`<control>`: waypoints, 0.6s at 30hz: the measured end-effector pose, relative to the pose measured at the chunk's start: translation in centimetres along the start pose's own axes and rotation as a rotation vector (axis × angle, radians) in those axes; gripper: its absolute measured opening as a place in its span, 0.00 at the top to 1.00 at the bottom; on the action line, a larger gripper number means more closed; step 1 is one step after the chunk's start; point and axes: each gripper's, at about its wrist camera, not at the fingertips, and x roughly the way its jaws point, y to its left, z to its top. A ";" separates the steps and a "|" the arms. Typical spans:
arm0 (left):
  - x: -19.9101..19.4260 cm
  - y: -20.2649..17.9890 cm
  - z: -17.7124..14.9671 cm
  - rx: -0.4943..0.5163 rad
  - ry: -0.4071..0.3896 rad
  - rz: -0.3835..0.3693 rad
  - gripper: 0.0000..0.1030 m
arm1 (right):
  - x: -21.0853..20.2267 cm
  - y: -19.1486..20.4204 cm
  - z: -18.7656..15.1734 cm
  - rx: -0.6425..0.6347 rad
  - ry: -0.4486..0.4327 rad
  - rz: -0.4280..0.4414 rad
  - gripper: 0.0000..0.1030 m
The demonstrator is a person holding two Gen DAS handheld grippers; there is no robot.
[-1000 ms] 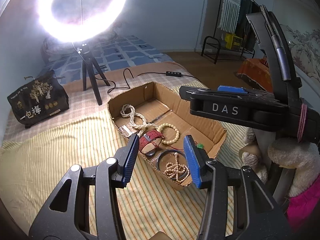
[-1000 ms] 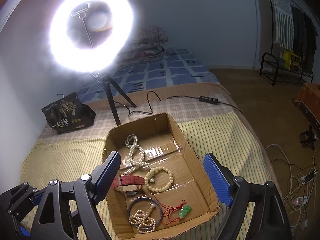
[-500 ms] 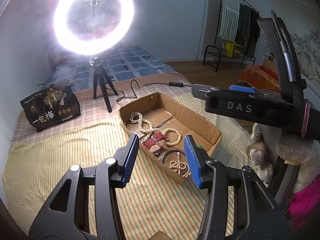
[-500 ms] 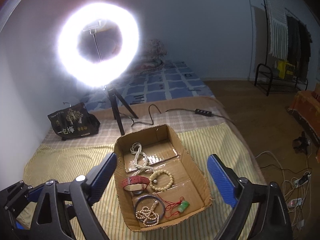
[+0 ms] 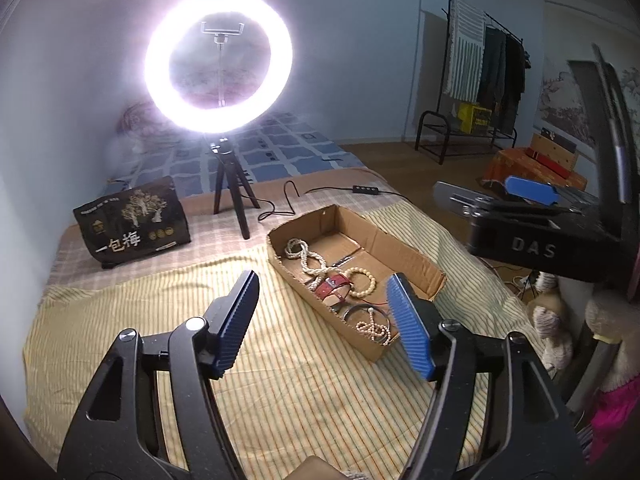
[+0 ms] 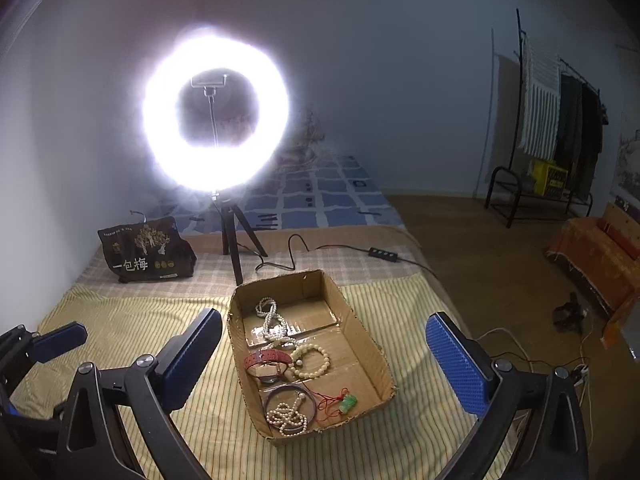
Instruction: Organize jewelry
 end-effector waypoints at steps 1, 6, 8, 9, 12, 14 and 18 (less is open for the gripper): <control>-0.3 0.2 0.0 -0.007 -0.003 -0.002 0.30 | -0.4 0.1 0.0 0.002 -0.007 0.001 0.00; -1.9 0.7 -0.5 -0.010 -0.043 0.011 0.24 | -2.4 0.5 -0.5 0.000 -0.054 -0.006 0.00; -2.2 0.8 -0.7 0.000 -0.053 0.025 0.23 | -2.8 0.8 -0.8 -0.009 -0.070 -0.018 0.00; -2.4 0.8 -0.8 0.002 -0.059 0.032 0.22 | -3.0 0.9 -0.9 -0.013 -0.079 -0.024 0.00; -2.7 0.9 -1.2 -0.001 -0.076 0.039 0.15 | -3.5 0.9 -1.3 0.000 -0.098 -0.027 0.00; -3.0 0.9 -1.3 0.003 -0.088 0.050 0.12 | -3.6 0.9 -1.4 0.007 -0.104 -0.020 0.00; -3.1 0.5 -1.4 0.042 -0.108 0.080 0.05 | -3.8 0.8 -1.5 0.012 -0.124 -0.031 0.00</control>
